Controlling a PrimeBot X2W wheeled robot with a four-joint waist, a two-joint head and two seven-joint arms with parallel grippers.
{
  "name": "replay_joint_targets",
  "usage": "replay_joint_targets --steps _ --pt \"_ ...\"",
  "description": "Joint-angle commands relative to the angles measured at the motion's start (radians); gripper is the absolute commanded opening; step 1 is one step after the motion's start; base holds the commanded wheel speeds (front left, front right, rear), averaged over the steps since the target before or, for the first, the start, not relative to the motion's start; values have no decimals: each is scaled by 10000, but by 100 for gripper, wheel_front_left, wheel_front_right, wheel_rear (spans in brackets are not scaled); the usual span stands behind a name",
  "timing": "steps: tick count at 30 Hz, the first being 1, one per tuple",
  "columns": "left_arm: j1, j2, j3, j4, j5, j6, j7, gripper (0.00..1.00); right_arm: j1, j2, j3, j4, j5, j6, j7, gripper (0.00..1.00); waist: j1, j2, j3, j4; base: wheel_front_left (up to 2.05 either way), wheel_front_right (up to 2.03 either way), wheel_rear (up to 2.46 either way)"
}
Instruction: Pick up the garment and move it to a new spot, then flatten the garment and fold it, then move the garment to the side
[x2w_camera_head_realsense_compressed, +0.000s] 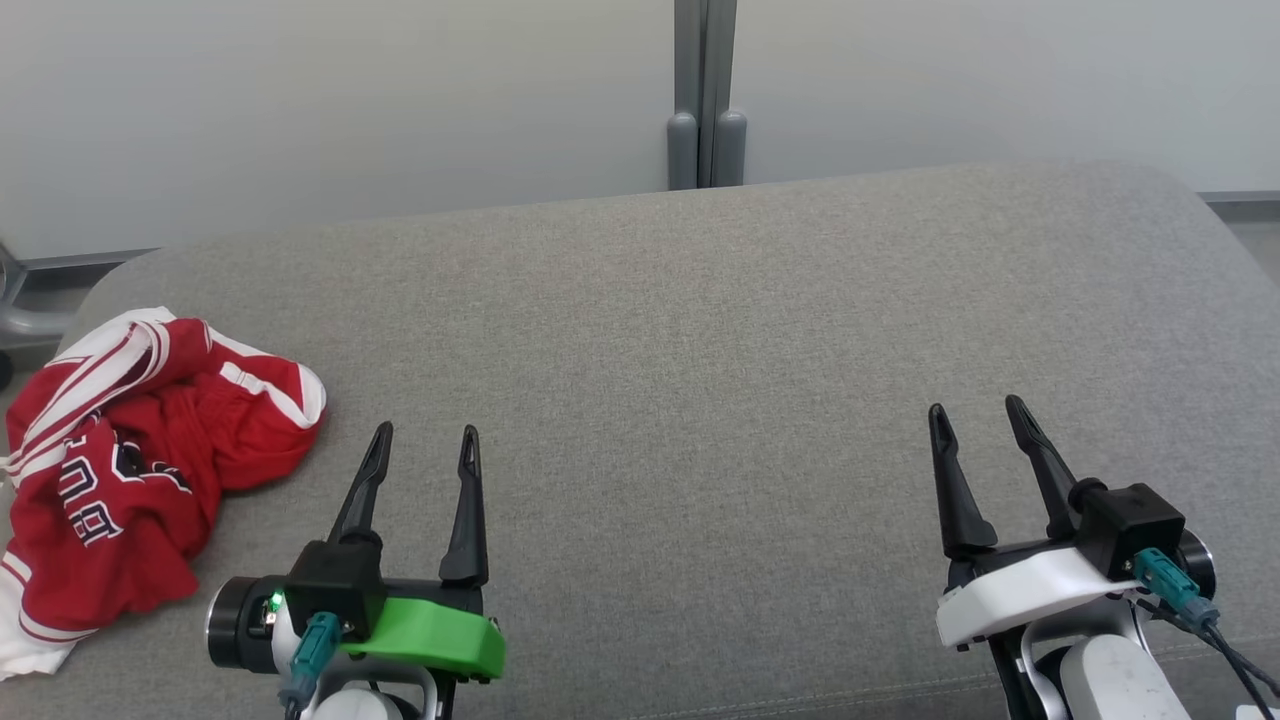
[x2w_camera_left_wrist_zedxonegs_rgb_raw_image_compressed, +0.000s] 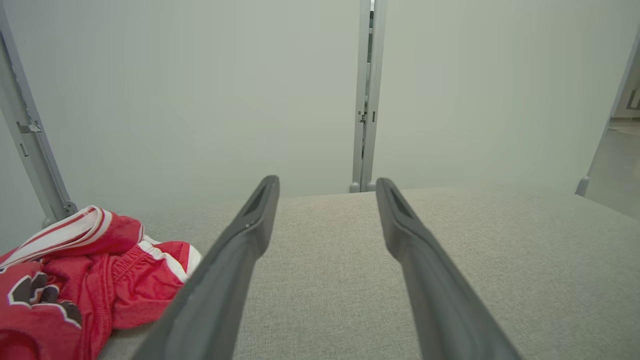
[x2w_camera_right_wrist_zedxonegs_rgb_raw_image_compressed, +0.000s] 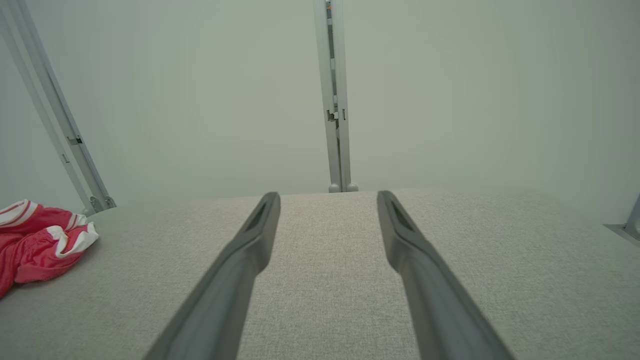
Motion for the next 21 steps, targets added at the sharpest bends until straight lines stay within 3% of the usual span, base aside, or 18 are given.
replay_joint_targets --steps 1,15,21 --pt "49 66 -40 -10 294 67 -98 100 26 -52 60 10 -291 1 -113 100 0 0 -33 -7 0 0 0" --pt "80 92 -44 161 873 -29 -370 100 94 -93 421 86 -1036 0 -378 100 0 0 -114 -16 0 0 0" --pt "46 91 10 312 590 -71 -359 100 141 -94 454 173 -1049 1 -384 100 0 0 -82 4 0 0 0"
